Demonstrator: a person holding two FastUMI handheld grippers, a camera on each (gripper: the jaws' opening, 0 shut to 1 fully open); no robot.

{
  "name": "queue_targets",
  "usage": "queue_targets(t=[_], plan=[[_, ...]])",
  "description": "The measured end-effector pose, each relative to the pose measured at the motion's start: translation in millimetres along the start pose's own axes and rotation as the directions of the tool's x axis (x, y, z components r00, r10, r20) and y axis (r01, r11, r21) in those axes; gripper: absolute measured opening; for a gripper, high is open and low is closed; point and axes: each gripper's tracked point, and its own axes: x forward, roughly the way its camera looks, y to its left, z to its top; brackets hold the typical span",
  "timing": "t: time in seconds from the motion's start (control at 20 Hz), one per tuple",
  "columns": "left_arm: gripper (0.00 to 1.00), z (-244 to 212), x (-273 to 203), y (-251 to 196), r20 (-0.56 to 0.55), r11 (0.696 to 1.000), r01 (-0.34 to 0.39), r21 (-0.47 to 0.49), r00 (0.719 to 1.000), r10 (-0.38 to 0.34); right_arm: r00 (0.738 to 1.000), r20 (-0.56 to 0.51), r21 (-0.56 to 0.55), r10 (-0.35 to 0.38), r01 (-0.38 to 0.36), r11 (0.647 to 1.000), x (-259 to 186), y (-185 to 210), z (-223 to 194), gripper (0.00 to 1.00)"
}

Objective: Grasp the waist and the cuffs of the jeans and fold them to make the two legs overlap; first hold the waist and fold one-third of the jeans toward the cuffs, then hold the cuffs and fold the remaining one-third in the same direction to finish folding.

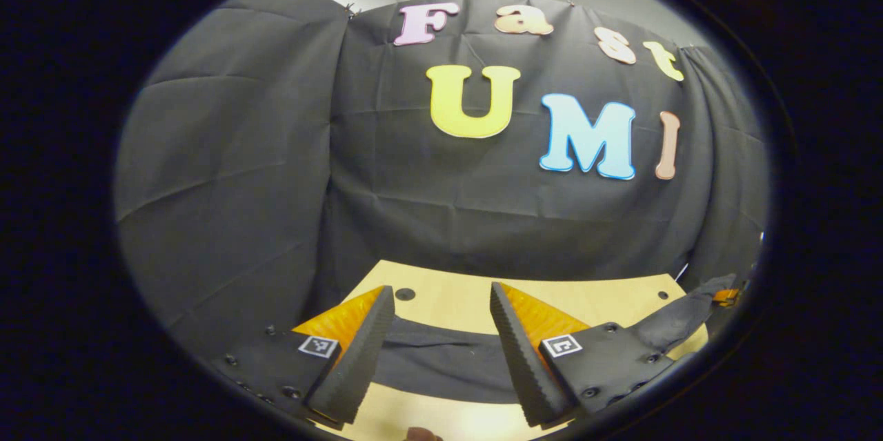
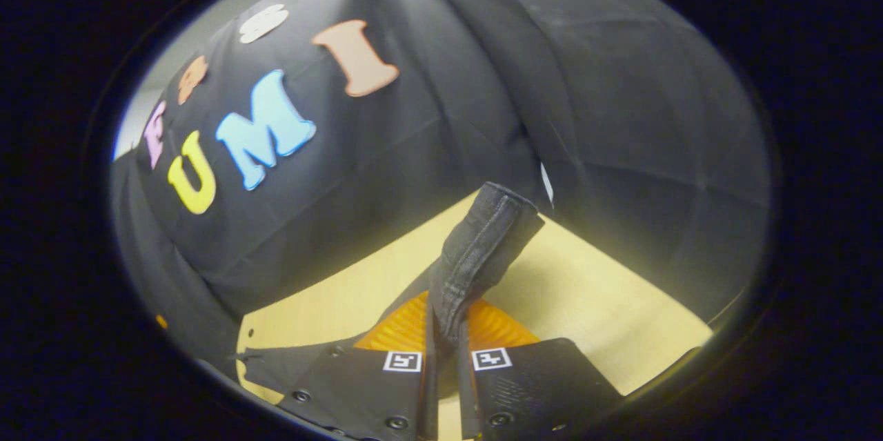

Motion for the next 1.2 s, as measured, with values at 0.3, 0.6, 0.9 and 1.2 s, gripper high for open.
queue_targets(t=[0.3,0.6,0.9,1.2], plan=[[0.92,-5.0,-9.7,-6.7,0.029,0.999,0.024,-0.028,0.999,-0.023,0.983,0.145,-0.345,0.113,-0.056,0.937,-39.9,119.5,3.5,0.11],[0.92,-3.4,-11.8,1.2,0.086,0.997,0.044,-0.056,0.996,-0.039,0.959,0.16,-0.442,0.236,-0.144,0.885,-46.2,207.9,-38.6,0.11],[0.92,-0.7,-20.0,11.3,0.133,0.999,0.043,-0.029,0.99,-0.039,0.912,0.03,-0.51,0.409,-0.338,0.791,-36.1,270.6,-117.0,0.08],[0.92,-6.7,-42.0,16.6,0.148,0.999,0.001,-0.034,0.989,0.004,0.876,-0.121,-0.546,0.466,-0.451,0.706,-6.3,298.5,-213.7,0.13]])
